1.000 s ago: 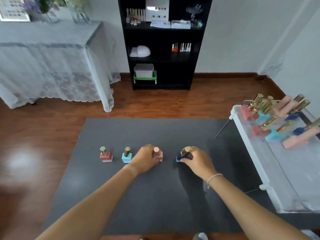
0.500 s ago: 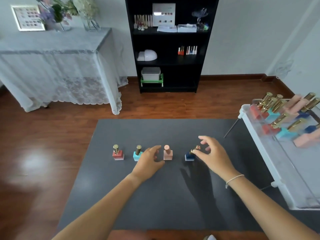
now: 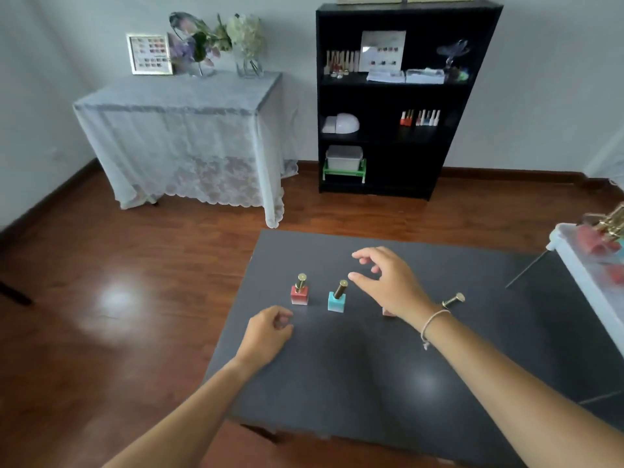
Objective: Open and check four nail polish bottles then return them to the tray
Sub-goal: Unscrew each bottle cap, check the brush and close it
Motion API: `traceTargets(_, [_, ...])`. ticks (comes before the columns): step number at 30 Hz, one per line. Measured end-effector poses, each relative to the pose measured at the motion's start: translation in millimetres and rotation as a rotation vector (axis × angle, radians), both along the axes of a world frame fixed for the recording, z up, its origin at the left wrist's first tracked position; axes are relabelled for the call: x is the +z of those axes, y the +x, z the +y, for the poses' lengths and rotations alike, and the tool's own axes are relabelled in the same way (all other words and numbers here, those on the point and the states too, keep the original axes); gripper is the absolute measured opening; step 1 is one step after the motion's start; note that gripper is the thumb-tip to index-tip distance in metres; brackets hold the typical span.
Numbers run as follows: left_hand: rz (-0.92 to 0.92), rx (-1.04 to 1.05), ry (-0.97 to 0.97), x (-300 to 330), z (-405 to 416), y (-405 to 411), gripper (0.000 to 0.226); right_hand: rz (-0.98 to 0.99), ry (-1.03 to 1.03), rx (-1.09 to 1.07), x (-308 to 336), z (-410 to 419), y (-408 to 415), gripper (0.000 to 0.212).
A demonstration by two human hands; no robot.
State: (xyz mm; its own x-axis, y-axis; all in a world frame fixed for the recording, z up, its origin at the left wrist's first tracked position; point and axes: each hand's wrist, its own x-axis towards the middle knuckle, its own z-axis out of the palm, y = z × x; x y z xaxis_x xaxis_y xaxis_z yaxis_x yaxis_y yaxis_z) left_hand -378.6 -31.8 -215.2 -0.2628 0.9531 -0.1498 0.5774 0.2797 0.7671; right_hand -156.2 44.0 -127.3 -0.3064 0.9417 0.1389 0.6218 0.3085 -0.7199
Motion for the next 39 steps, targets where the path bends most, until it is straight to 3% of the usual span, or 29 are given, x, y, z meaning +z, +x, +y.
traceTargets(5, [0.040,0.005,-0.005,-3,15,-20,0.031,-0.111,-0.031,0.096,-7,0,-36,0.028])
traceTargets(12, [0.087,-0.163,-0.093,-3,36,-17,0.058,-0.284,0.029,0.174,-8,2,-62,0.030])
traceTargets(16, [0.056,-0.174,-0.085,-5,45,-13,0.049,-0.327,0.046,0.199,-6,6,-68,0.030])
traceTargets(24, [-0.071,-0.138,0.002,-7,54,-11,0.009,-0.384,0.042,0.211,-12,10,-79,0.031])
traceTargets(29, [-0.074,-0.156,0.061,3,54,-17,0.026,-0.426,0.071,0.208,-16,14,-83,0.029])
traceTargets(33, [-0.092,-0.170,0.101,13,55,-26,0.011,-0.416,0.107,0.182,-15,16,-83,0.026])
traceTargets(39, [-0.034,-0.221,0.145,35,58,-37,0.012,-0.339,0.119,0.145,-11,18,-83,0.012])
